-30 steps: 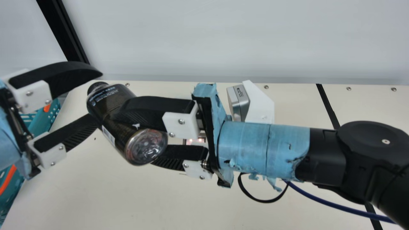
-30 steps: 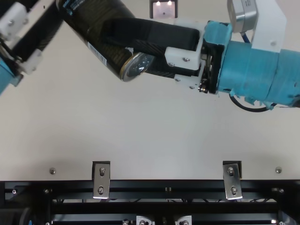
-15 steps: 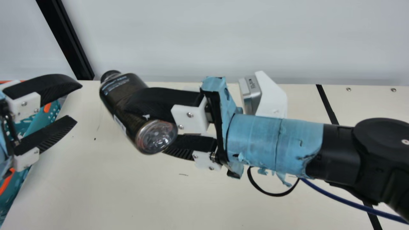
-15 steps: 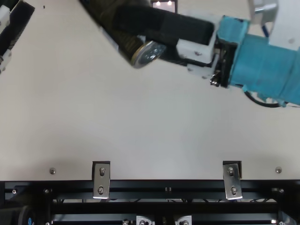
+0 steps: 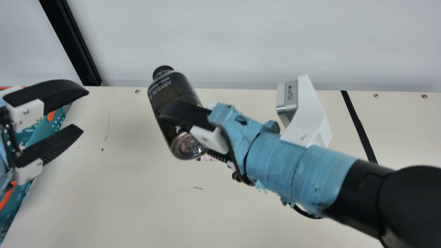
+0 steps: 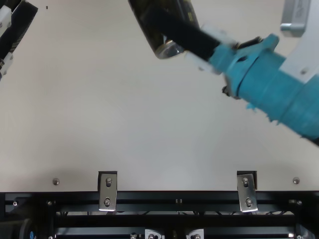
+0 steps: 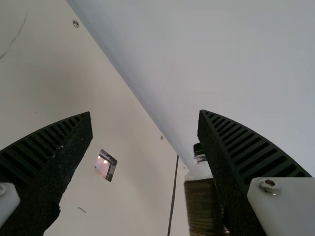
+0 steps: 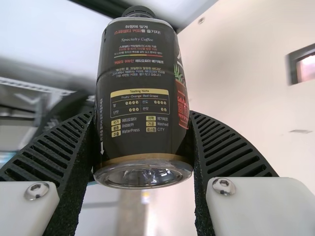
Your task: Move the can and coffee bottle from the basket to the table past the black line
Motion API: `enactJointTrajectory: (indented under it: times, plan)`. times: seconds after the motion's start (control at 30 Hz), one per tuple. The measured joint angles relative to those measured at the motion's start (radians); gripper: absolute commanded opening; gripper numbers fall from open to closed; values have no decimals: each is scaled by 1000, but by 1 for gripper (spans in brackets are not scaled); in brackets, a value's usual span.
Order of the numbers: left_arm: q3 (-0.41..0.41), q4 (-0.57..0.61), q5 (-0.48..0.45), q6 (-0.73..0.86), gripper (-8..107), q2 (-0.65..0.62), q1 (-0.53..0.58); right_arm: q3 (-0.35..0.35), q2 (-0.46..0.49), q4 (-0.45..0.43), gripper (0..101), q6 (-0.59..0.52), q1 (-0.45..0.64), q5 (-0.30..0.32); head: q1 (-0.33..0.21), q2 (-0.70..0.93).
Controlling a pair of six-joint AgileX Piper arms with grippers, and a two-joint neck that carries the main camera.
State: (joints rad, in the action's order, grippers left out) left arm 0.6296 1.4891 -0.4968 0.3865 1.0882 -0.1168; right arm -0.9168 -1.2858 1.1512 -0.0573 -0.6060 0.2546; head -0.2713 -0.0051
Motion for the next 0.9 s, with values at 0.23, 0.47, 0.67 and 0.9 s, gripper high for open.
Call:
enactJointTrajectory:
  times: [0.23,0.47,0.67,0.9]
  plan:
    - [0,0,0,0,90,0,0,59,-23,-226,0,57,-58,-198,0,0]
    - [0,0,0,0,90,0,0,59,-24,-237,0,51,-56,-208,0,-5]
    - [0,0,0,0,90,0,0,53,-55,-285,0,-3,-47,-230,10,0]
    - [0,0,0,0,90,0,0,36,-108,-330,0,-42,-69,-285,0,-5]
